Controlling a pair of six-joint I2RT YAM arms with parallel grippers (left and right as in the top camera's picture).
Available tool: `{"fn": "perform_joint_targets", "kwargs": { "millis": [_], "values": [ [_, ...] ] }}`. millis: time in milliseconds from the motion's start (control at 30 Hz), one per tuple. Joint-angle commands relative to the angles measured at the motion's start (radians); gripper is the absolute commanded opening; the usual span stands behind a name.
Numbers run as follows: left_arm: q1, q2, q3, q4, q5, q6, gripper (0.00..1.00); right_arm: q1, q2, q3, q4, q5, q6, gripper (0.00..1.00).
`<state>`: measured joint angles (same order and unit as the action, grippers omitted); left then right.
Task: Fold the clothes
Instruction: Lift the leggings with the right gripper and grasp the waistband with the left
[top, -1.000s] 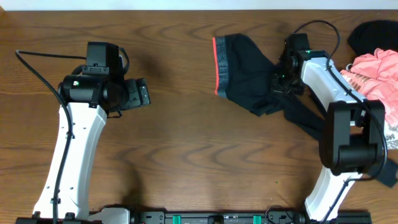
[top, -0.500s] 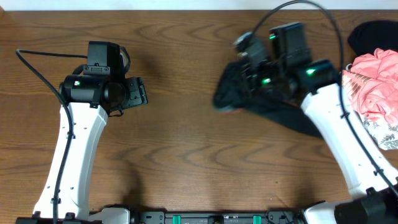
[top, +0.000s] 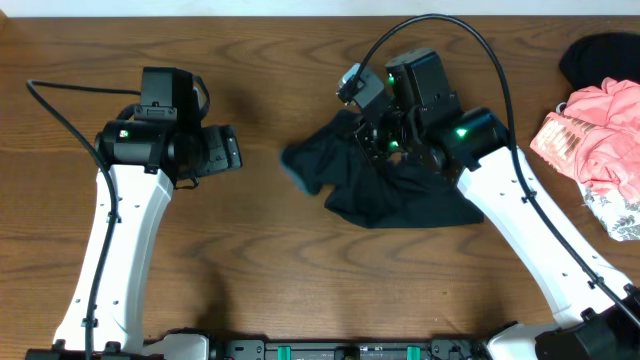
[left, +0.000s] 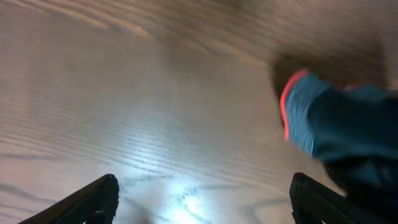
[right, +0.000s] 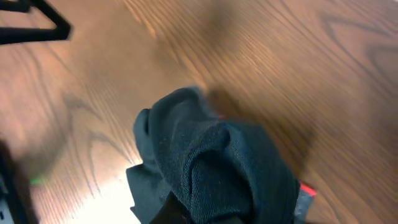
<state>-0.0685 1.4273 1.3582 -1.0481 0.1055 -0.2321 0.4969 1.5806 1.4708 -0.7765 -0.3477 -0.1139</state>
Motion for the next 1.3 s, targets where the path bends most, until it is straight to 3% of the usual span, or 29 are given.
{"fn": "perform_joint_targets", "kwargs": {
  "millis": [0, 167, 600, 1000, 1267],
  "values": [
    [-0.003, 0.006, 0.02, -0.024, 0.146, 0.006, 0.9, -0.012, 0.024, 0.008, -0.016, 0.042, 0.012, 0.01],
    [-0.003, 0.006, 0.004, -0.01, 0.369, -0.003, 0.99, -0.013, 0.026, 0.009, 0.06, -0.131, 0.014, 0.01],
    [-0.003, 0.01, -0.001, 0.039, 0.385, -0.082, 0.98, -0.066, -0.072, 0.01, 0.248, -0.419, 0.135, 0.01],
    [-0.005, 0.01, -0.005, 0.189, 0.575, -0.106, 0.98, -0.232, -0.143, 0.01, 0.628, -0.746, 0.544, 0.01],
    [-0.05, 0.016, -0.033, 0.413, 0.752, -0.106, 0.98, -0.239, -0.143, 0.01, 0.748, -0.797, 0.66, 0.01]
  ]
}}
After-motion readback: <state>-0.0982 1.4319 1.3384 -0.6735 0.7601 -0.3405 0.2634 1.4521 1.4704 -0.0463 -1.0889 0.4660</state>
